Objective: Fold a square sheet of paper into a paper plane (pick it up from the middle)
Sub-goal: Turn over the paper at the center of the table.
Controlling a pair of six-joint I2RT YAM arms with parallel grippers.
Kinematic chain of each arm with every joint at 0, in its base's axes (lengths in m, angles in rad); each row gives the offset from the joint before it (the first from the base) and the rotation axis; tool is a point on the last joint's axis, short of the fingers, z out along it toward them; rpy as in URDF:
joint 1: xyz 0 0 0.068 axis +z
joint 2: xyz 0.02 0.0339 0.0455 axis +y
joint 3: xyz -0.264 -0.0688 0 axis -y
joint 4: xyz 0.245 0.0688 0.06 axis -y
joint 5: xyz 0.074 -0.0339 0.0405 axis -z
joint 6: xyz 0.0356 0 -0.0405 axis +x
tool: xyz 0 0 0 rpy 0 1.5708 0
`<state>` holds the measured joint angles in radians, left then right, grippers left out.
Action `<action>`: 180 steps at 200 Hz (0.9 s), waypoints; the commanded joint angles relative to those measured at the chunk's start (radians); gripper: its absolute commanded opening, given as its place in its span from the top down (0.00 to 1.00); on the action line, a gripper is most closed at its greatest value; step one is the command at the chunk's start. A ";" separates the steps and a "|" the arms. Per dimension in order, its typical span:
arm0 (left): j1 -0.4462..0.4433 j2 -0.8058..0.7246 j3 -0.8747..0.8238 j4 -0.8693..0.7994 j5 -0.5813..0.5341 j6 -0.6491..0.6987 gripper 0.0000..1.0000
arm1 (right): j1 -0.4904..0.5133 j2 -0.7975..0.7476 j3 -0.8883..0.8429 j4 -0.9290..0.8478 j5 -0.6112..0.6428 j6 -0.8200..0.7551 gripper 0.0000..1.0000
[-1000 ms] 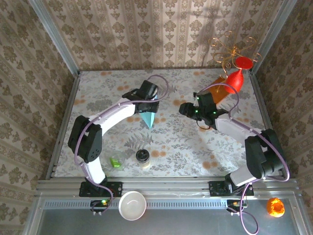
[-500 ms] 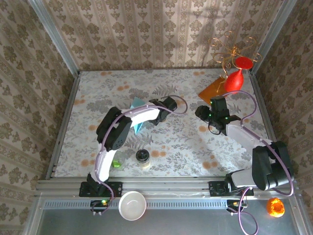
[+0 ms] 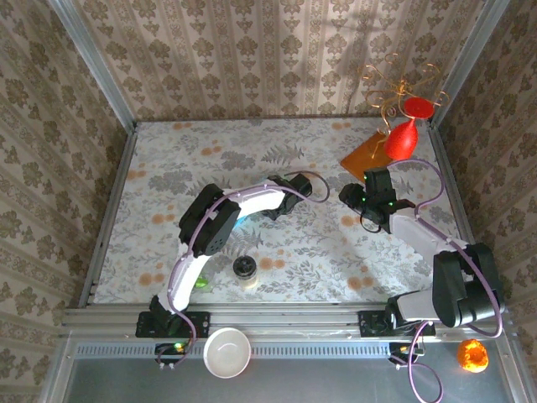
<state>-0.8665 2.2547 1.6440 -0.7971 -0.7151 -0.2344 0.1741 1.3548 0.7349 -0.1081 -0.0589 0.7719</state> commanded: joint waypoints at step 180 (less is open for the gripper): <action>0.044 -0.388 -0.129 0.276 0.813 -0.378 0.45 | -0.005 0.016 0.012 -0.056 0.028 0.048 0.45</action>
<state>-0.8757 1.9667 1.6016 -0.6113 -0.0296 -0.5217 0.1726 1.3613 0.7349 -0.1406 -0.0479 0.8223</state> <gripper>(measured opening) 0.552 0.545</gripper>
